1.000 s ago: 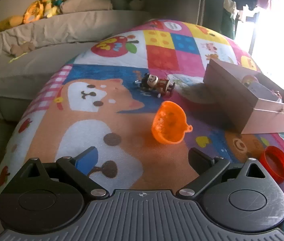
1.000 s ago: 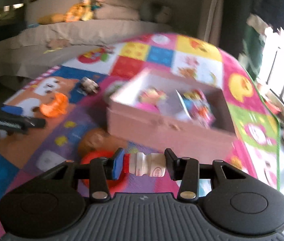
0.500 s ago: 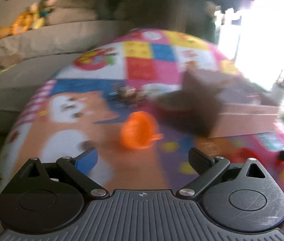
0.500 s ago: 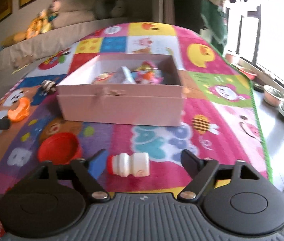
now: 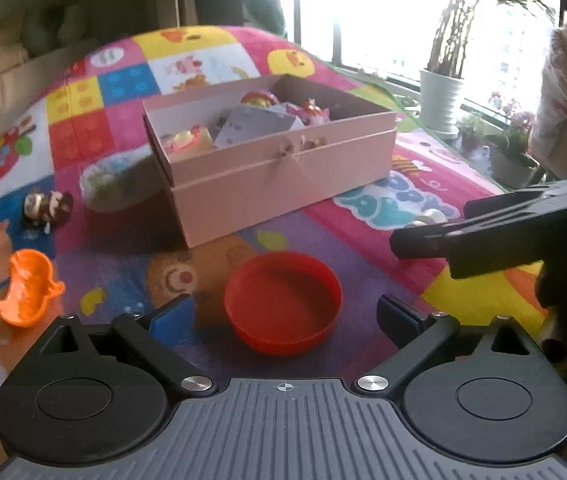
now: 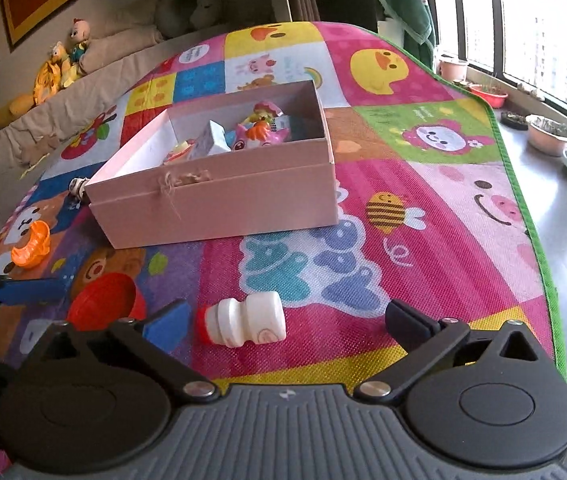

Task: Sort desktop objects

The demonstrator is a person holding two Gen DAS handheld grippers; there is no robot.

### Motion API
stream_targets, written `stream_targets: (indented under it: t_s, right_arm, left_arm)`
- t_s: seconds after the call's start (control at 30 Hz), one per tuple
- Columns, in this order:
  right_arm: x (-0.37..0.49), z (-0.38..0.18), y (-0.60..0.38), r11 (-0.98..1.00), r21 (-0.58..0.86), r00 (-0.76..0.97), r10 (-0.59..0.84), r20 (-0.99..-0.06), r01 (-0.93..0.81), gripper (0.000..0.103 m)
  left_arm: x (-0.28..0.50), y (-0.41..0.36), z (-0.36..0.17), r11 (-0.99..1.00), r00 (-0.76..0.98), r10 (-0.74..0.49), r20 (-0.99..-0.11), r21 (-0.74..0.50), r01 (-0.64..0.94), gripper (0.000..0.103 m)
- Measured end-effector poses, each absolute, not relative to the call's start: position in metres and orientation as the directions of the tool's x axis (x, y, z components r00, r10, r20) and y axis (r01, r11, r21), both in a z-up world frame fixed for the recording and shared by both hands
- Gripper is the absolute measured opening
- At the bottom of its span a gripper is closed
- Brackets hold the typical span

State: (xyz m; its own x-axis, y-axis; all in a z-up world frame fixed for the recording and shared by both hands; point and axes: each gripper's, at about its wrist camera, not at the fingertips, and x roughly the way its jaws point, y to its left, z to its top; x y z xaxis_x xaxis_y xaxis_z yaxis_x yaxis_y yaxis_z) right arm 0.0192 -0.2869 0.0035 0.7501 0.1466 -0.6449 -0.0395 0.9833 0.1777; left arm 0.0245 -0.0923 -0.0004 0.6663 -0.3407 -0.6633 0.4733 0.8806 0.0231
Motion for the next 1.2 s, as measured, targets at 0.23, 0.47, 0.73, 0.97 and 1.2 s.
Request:
stream_targets:
  t_s: [0.23, 0.47, 0.73, 0.97, 1.2]
  right_arm:
    - [0.022, 0.003, -0.281, 0.989, 0.137, 0.732, 0.132, -0.668, -0.053, 0.103]
    - [0.024, 0.0, -0.267, 0.996, 0.025, 0.715, 0.077, -0.695, -0.083, 0.103]
    - [0.009, 0.0, -0.244, 0.973, 0.008, 0.7, 0.17, -0.694, -0.229, 0.103]
    - [0.007, 0.0, -0.24, 0.97, 0.011, 0.703, 0.184, -0.687, -0.242, 0.103]
    - [0.005, 0.001, -0.239, 0.974, -0.001, 0.721, 0.168, -0.672, -0.228, 0.096]
  left_arm:
    - [0.03, -0.091, -0.005, 0.903, 0.688, -0.294, -0.663, 0.043, 0.428, 0.094]
    - [0.031, -0.069, -0.005, 0.934, 0.73, -0.206, -0.652, 0.092, 0.345, 0.099]
    - [0.031, -0.034, -0.004, 0.96, 0.732, -0.17, -0.66, 0.055, 0.273, 0.1]
    - [0.036, -0.043, -0.001, 0.944, 0.722, -0.24, -0.649, 0.016, 0.328, 0.1]
    - [0.049, -0.063, -0.003, 0.945, 0.733, -0.218, -0.645, 0.048, 0.323, 0.086]
